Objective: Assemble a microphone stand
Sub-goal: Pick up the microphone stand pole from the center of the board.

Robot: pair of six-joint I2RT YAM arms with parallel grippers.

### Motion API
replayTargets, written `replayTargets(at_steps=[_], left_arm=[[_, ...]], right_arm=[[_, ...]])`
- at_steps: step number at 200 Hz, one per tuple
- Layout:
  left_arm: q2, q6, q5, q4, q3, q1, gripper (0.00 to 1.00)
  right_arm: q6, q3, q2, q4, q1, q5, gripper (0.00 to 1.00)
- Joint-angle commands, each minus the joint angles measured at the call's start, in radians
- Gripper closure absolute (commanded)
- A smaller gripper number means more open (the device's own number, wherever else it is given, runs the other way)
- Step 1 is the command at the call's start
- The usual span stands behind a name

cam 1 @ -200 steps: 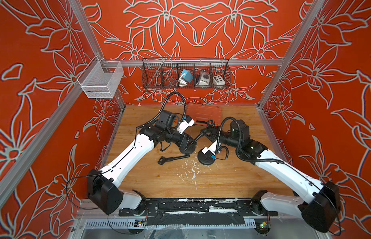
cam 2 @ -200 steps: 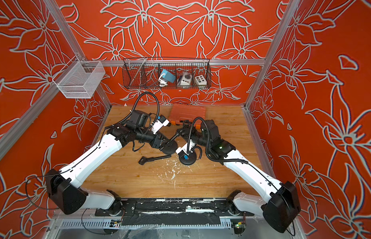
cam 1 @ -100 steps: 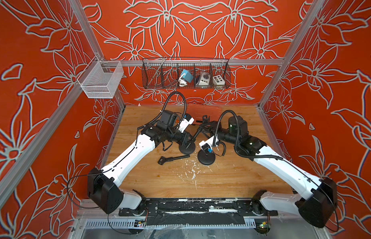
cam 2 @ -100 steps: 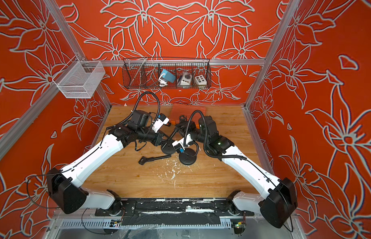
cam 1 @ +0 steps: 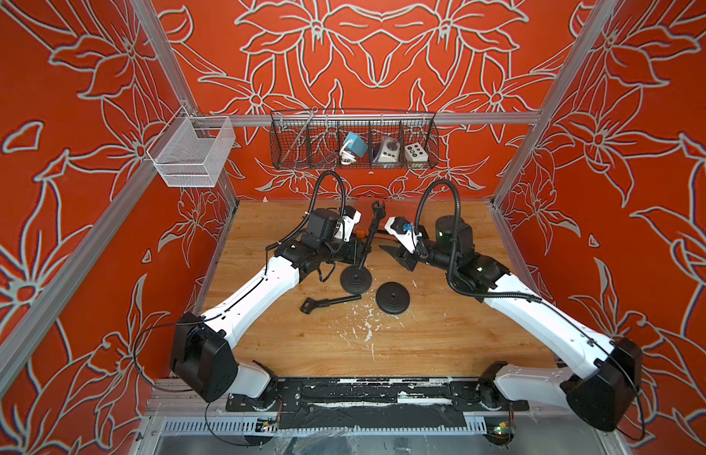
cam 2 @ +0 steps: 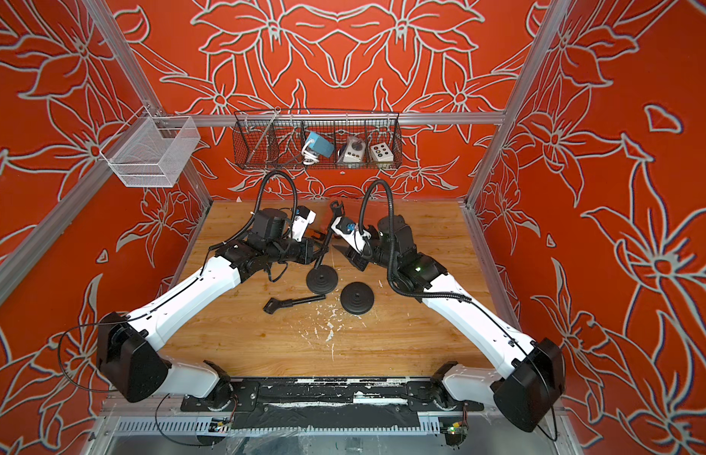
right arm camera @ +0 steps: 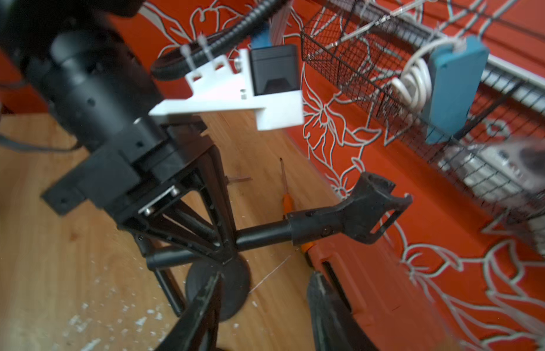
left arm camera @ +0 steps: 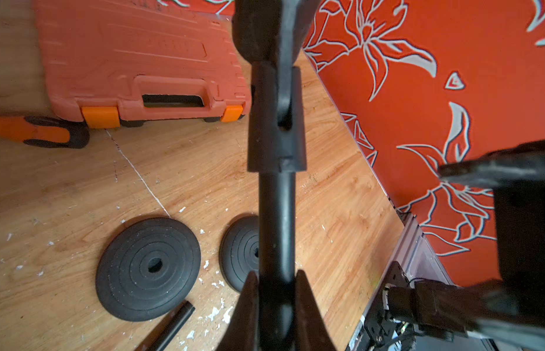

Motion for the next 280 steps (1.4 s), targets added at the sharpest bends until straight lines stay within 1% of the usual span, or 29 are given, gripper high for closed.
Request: replayTargets(at_steps=[1,12,33,55,70,85,104,135,164,178,198,257,270,280], left_arm=[[-0.020,-0.015,-0.027,0.102,-0.029,0.003,1.00],[-0.025,-0.018,-0.021,0.134,-0.050,0.003,1.00],[-0.032,-0.043,-0.018,0.196,-0.093,0.003,1.00],[-0.049,-0.055,-0.006,0.241,-0.127,0.003,1.00],[-0.069,-0.050,-0.006,0.267,-0.150,0.001,1.00],[-0.090,-0.044,-0.004,0.292,-0.175,0.001,1.00],[-0.109,-0.028,0.020,0.310,-0.197,0.001,1.00],[-0.122,-0.016,0.092,0.338,-0.222,0.001,1.00],[-0.117,-0.025,0.134,0.348,-0.228,0.001,1.00],[-0.117,-0.025,0.150,0.348,-0.228,0.001,1.00],[-0.117,-0.023,0.173,0.360,-0.231,0.001,1.00],[-0.114,-0.027,0.224,0.394,-0.238,-0.002,1.00],[-0.113,-0.026,0.218,0.391,-0.240,-0.003,1.00],[-0.113,-0.025,0.211,0.382,-0.241,-0.004,1.00]], right_arm=[[0.349,0.058,0.022,-0.066,0.004,0.008,0.49],[0.454,0.075,0.033,-0.082,-0.003,0.000,0.47],[0.637,0.110,0.055,-0.102,-0.027,-0.061,0.43],[0.863,0.093,0.061,-0.056,-0.074,-0.104,0.32],[0.975,0.085,0.078,-0.026,-0.100,-0.146,0.31],[1.040,0.096,0.101,-0.033,-0.112,-0.162,0.33],[1.089,0.115,0.130,-0.043,-0.118,-0.174,0.37],[1.184,0.092,0.156,0.041,-0.129,-0.206,0.41],[1.216,0.082,0.179,0.127,-0.131,-0.265,0.48],[1.231,0.073,0.183,0.151,-0.131,-0.270,0.51],[1.237,0.067,0.189,0.159,-0.131,-0.272,0.55],[1.229,0.072,0.208,0.139,-0.131,-0.267,0.56],[1.218,0.071,0.204,0.133,-0.131,-0.260,0.60],[1.204,0.069,0.197,0.124,-0.131,-0.250,0.66]])
